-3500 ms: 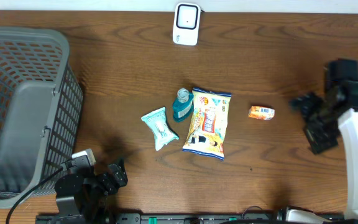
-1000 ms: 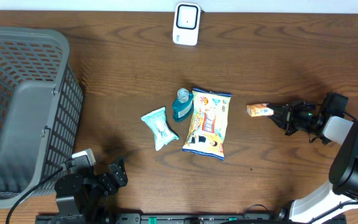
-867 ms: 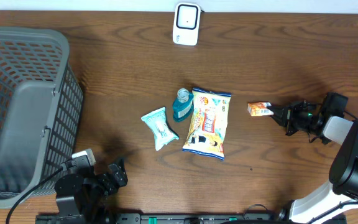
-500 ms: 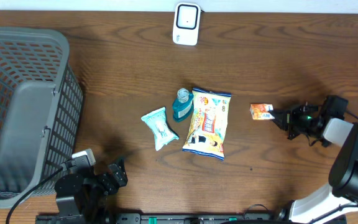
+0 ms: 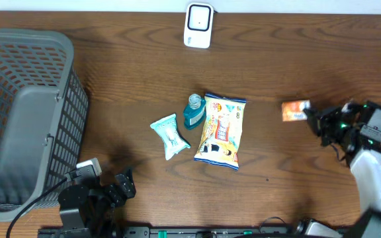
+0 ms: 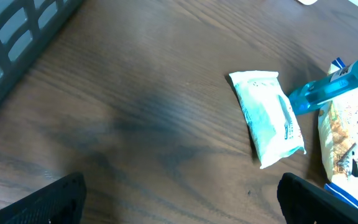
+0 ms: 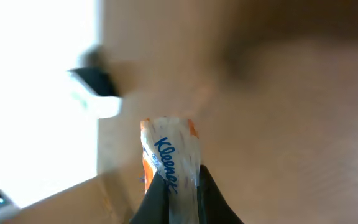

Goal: Scan the item barcode

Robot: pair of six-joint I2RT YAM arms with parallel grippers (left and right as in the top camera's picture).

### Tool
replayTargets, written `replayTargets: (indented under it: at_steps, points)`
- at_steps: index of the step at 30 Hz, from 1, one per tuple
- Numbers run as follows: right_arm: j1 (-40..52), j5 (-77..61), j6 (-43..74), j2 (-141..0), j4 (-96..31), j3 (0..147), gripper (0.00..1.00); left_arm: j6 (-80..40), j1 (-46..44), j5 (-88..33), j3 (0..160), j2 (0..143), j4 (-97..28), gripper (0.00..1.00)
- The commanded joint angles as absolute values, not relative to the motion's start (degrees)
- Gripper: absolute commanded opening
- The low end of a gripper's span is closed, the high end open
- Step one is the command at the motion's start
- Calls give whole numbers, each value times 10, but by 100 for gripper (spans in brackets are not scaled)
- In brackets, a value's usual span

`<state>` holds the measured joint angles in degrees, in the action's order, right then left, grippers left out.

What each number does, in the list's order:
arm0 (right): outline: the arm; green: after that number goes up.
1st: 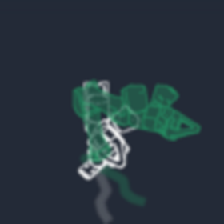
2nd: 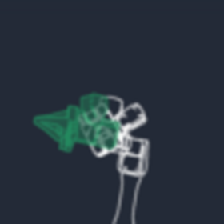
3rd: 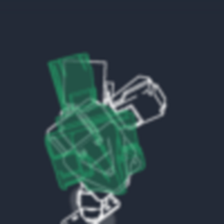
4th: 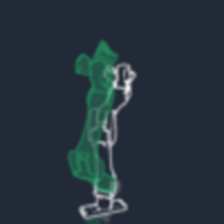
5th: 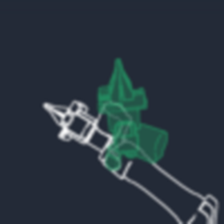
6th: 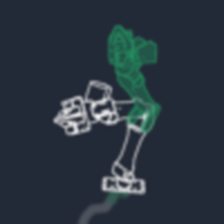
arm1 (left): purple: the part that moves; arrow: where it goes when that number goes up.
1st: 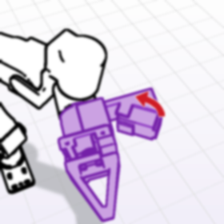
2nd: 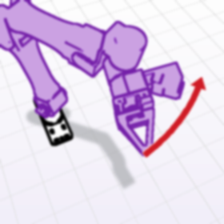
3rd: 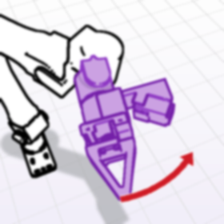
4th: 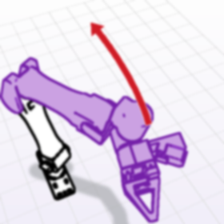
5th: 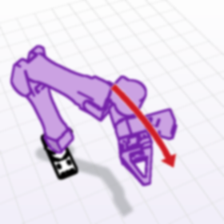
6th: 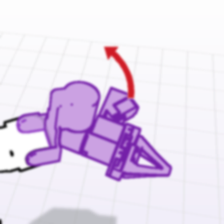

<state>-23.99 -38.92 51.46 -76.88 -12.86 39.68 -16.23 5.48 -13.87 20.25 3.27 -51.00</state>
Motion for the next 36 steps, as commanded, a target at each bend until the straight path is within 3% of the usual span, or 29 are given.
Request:
replayTargets:
  at_steps: [1,10,17,28,33,36]
  points:
    - [-227,-430,490,-722,-81,397,1,-155,57,-145,202,33,-510,98]
    - [-204,-636,460,-722,185,397,1,-155,57,-145,202,33,-510,98]
    - [-104,-645,444,-722,348,397,1,-155,57,-145,202,33,-510,98]
    - [77,-421,225,-722,427,397,1,-155,57,-145,202,33,-510,98]
    - [117,-303,230,-724,419,397,1,-155,57,-145,202,33,-510,98]
    - [129,-218,264,-724,341,397,1,-155,57,-145,202,33,-510,98]
